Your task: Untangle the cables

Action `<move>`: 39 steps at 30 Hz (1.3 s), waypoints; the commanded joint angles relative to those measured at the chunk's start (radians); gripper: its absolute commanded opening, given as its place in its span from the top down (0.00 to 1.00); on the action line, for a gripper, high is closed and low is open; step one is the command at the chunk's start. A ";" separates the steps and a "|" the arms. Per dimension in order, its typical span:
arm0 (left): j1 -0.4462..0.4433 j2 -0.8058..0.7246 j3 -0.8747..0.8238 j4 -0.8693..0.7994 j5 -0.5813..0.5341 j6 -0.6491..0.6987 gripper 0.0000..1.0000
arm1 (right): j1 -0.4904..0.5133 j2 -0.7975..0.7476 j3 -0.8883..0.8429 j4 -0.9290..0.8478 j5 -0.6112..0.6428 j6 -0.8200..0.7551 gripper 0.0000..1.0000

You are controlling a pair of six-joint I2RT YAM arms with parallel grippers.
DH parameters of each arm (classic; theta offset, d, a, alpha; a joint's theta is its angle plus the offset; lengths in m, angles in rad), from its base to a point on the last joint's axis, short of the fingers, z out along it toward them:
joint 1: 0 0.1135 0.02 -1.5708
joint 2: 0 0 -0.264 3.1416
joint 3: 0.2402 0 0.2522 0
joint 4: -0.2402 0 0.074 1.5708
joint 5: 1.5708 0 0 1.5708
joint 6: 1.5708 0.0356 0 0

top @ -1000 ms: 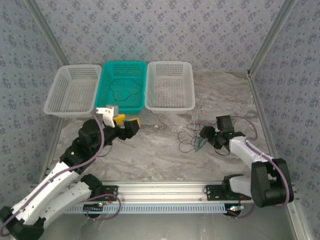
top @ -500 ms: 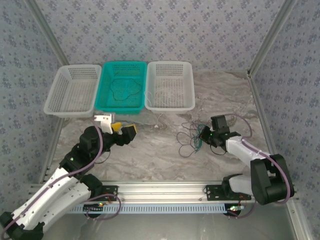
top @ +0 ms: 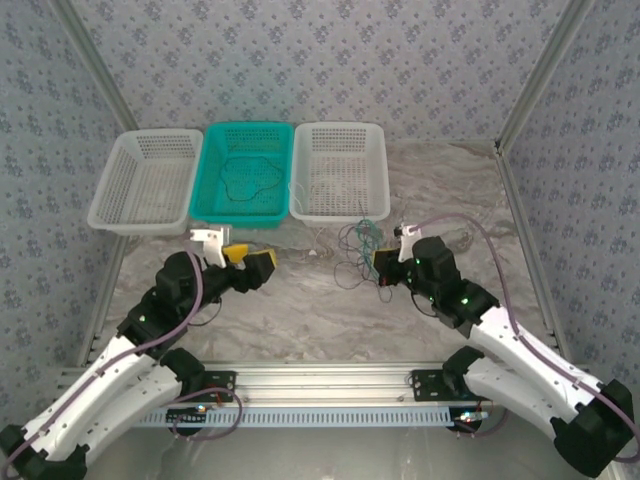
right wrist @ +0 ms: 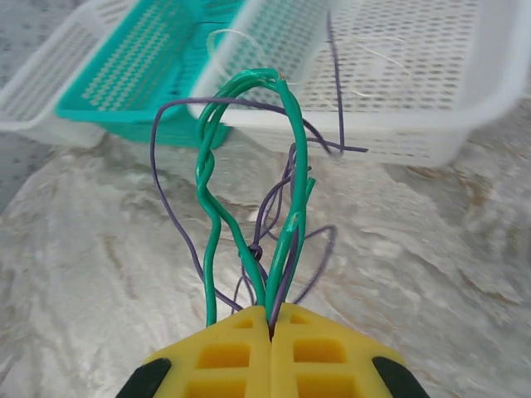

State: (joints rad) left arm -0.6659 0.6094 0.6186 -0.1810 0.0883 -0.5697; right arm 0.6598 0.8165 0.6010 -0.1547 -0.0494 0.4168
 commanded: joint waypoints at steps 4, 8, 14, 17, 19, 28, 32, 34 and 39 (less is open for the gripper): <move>-0.006 0.135 0.034 0.182 0.180 -0.062 0.21 | 0.108 0.074 0.097 0.043 -0.099 -0.072 1.00; -0.010 0.203 -0.015 0.315 0.207 -0.149 0.35 | 0.150 0.136 0.135 0.062 -0.110 -0.080 1.00; -0.026 0.295 -0.041 0.409 0.244 -0.201 0.53 | 0.165 0.187 0.145 0.122 -0.140 -0.052 1.00; -0.031 0.320 -0.051 0.420 0.221 -0.217 0.67 | 0.169 0.192 0.137 0.154 -0.150 -0.035 1.00; -0.043 0.325 -0.053 0.404 0.188 -0.207 0.78 | 0.172 0.191 0.134 0.167 -0.151 -0.024 1.00; -0.061 0.273 -0.064 0.352 0.105 -0.173 1.00 | 0.185 0.194 0.128 0.104 -0.027 -0.027 1.00; -0.061 0.136 -0.018 0.166 -0.010 -0.090 1.00 | 0.141 0.218 0.079 -0.034 0.186 0.045 1.00; -0.061 0.078 -0.005 0.102 -0.051 -0.062 1.00 | 0.079 0.229 0.014 -0.020 0.157 0.092 1.00; -0.059 0.004 0.005 0.035 -0.073 -0.054 1.00 | -0.054 0.254 -0.155 0.082 0.079 0.224 0.95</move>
State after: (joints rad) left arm -0.7269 0.6380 0.5930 -0.0750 0.0734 -0.6590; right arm 0.6468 1.0569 0.5125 -0.0681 0.0113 0.5335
